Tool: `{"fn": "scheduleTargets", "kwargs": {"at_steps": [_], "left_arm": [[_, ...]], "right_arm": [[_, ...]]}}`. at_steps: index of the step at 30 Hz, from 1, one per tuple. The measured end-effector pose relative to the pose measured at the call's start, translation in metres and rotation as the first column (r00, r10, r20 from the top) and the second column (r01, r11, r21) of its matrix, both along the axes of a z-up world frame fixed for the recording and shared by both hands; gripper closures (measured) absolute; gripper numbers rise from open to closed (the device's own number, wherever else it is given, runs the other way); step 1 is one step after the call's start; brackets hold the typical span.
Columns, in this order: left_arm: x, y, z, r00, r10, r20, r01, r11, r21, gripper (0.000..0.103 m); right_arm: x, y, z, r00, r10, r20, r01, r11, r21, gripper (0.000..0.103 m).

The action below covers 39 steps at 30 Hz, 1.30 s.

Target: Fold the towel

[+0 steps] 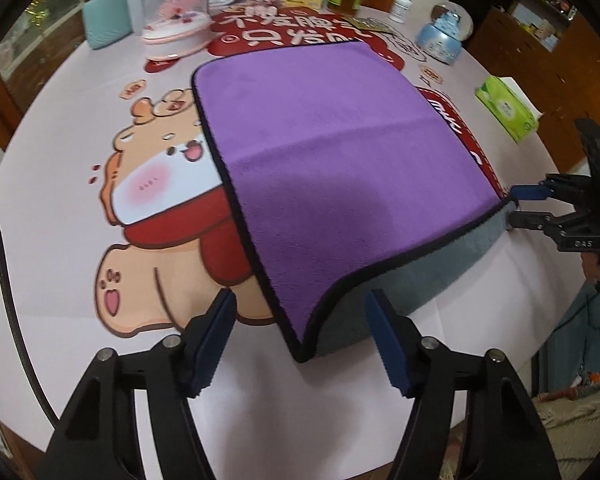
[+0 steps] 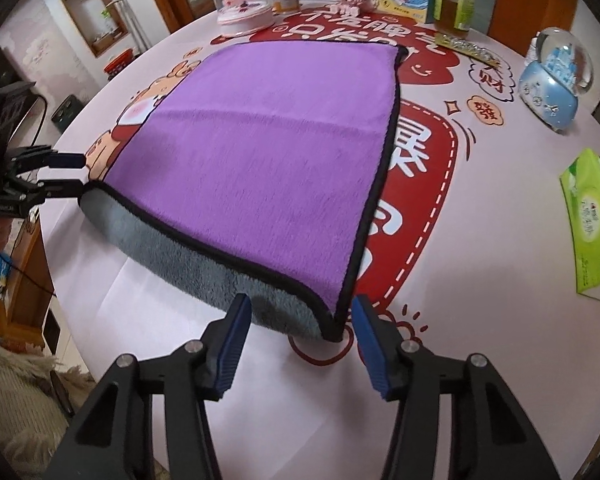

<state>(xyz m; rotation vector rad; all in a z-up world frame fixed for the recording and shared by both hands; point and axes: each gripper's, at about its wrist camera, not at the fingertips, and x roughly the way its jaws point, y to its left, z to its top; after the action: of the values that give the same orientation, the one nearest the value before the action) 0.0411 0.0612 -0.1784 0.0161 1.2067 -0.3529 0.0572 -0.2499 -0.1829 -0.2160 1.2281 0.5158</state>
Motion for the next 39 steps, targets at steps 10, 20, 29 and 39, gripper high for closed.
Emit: {"fn": "scheduleTargets", "kwargs": {"at_steps": [10,20,29,39], "left_arm": [[0.002,-0.018,-0.008,0.994,-0.104,-0.043,0.104,0.995,-0.001,0.044],[-0.002,-0.021,-0.003,0.992,-0.118,-0.041,0.117,0.993,-0.019,0.046],[-0.002,-0.019,-0.009,0.99,-0.115,-0.078,0.112,0.993,-0.036,0.063],[0.0,-0.011,-0.019,0.99,-0.086,-0.112,0.084,0.996,-0.025,0.063]], "right_arm": [[0.004,-0.004,-0.008,0.998,0.047,-0.028,-0.048,0.999,-0.013,0.066],[0.008,-0.002,-0.003,0.996,0.082,-0.02,-0.082,0.997,0.002,0.066],[0.006,0.006,-0.005,0.99,0.136,-0.021,-0.136,0.991,0.011,0.077],[0.01,0.003,-0.009,0.988,0.151,-0.024,-0.151,0.988,0.012,0.083]]}}
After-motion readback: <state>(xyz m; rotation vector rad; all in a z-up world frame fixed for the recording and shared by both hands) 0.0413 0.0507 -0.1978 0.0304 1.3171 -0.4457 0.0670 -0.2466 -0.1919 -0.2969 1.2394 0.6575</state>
